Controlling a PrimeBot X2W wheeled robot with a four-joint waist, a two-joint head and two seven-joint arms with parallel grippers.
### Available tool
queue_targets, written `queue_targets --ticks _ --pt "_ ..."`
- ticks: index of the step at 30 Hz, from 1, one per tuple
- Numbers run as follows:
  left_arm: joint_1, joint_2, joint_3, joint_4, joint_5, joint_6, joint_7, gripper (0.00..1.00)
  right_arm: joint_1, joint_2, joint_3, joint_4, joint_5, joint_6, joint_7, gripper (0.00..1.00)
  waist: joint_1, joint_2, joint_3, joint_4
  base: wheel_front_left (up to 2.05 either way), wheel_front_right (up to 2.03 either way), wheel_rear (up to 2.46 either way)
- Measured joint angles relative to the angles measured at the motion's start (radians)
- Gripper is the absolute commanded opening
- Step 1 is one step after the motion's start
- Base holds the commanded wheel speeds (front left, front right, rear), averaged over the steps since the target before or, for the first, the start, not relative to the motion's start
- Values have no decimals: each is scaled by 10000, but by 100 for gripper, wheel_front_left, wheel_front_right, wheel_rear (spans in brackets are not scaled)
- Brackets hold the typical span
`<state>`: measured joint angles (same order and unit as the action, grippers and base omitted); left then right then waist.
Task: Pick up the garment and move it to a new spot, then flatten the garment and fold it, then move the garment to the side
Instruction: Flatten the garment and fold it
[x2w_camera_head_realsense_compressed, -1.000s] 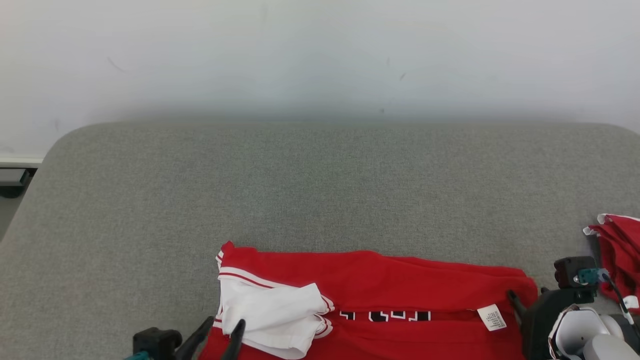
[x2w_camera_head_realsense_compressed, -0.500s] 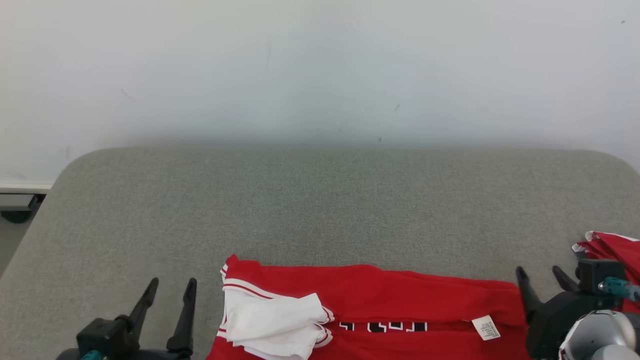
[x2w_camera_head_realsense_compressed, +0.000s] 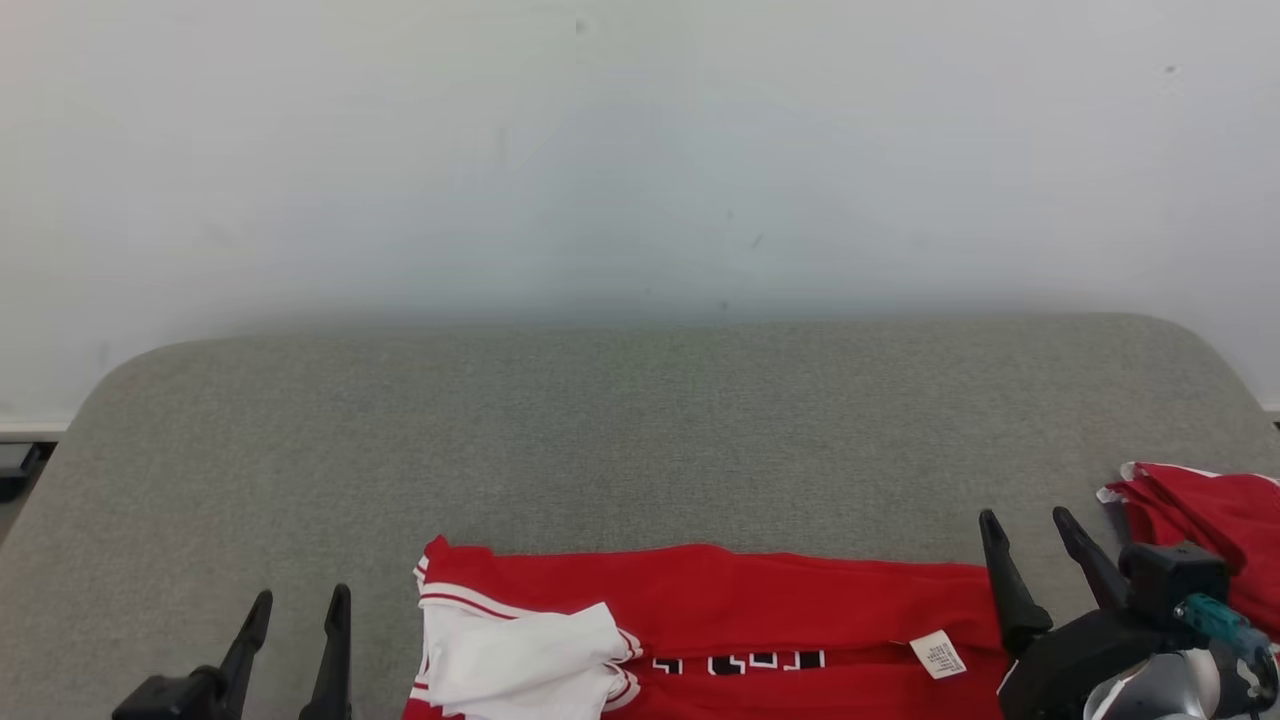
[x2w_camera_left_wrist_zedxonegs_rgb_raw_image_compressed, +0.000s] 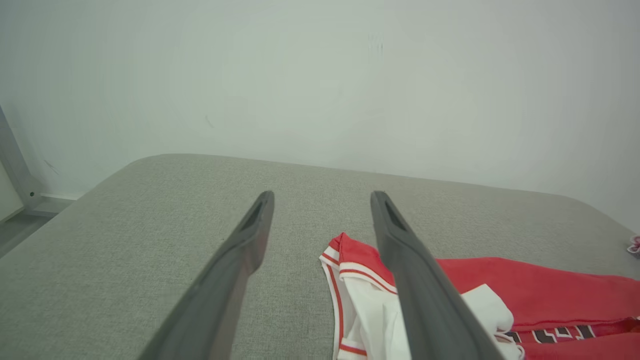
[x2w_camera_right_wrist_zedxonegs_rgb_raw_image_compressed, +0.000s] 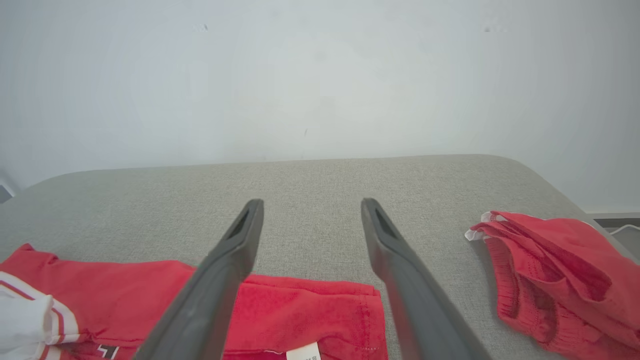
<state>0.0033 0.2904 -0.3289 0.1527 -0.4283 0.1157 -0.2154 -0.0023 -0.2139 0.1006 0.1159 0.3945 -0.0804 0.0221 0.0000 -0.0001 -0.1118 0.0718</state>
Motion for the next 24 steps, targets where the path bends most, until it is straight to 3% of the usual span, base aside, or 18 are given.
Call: queue_targets --ticks 12,24 --pt "163 -244 -52 -46 362 73 587 100 760 391 -485 -194 109 -174 -901 100 0 2 -37 -545 0 0 0" --pt "128 -318 15 -88 426 79 995 100 762 418 -583 -180 188 -174 -1122 100 0 2 5 -471 0 0 0"
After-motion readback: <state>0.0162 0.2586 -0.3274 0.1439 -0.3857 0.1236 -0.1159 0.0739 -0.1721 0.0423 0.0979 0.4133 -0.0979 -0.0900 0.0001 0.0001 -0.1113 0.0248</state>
